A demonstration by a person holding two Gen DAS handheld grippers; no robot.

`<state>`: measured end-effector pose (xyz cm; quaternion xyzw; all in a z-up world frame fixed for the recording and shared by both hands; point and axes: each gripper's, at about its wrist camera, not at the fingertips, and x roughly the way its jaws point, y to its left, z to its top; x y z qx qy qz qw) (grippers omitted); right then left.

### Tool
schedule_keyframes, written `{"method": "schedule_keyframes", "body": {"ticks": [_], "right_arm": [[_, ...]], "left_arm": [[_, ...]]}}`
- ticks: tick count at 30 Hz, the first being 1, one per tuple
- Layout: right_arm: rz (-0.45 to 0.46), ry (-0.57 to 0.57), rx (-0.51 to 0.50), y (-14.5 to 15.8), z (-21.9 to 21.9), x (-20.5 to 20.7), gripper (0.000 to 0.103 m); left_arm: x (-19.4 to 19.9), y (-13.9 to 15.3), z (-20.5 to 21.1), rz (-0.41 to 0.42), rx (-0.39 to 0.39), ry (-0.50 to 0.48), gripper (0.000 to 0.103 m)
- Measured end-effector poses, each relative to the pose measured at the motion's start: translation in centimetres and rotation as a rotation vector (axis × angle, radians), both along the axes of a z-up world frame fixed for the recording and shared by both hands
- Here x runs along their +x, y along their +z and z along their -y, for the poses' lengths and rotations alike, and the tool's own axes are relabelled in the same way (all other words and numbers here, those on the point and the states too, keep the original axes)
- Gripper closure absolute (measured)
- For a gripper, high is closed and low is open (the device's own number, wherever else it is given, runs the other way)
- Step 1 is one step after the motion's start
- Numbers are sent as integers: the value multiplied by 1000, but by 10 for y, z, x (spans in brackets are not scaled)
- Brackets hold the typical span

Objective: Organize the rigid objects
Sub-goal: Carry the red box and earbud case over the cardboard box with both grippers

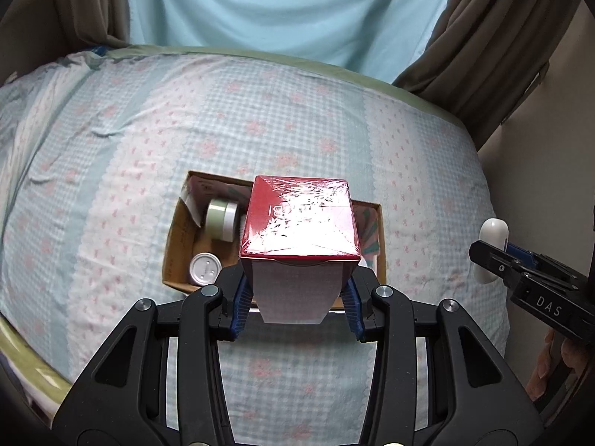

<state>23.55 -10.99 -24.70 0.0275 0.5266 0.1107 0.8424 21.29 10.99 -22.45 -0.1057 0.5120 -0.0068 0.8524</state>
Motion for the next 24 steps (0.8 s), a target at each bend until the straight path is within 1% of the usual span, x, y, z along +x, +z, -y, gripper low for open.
{"method": "schedule_keyframes", "body": {"ticks": [5, 12, 16, 24], "right_arm": [[-42, -56, -2, -20, -39, 15, 61], [-120, -120, 17, -67, -76, 41, 61], [-152, -109, 11, -95, -94, 56, 61], [-207, -45, 3, -140, -124, 83, 62]], "left_arm": [[19, -30, -28, -41, -9, -80, 65], [52, -87, -52, -125, -21, -166, 65], [64, -119, -58, -169, -28, -192, 65], [79, -160, -56, -231, -8, -250, 65]]}}
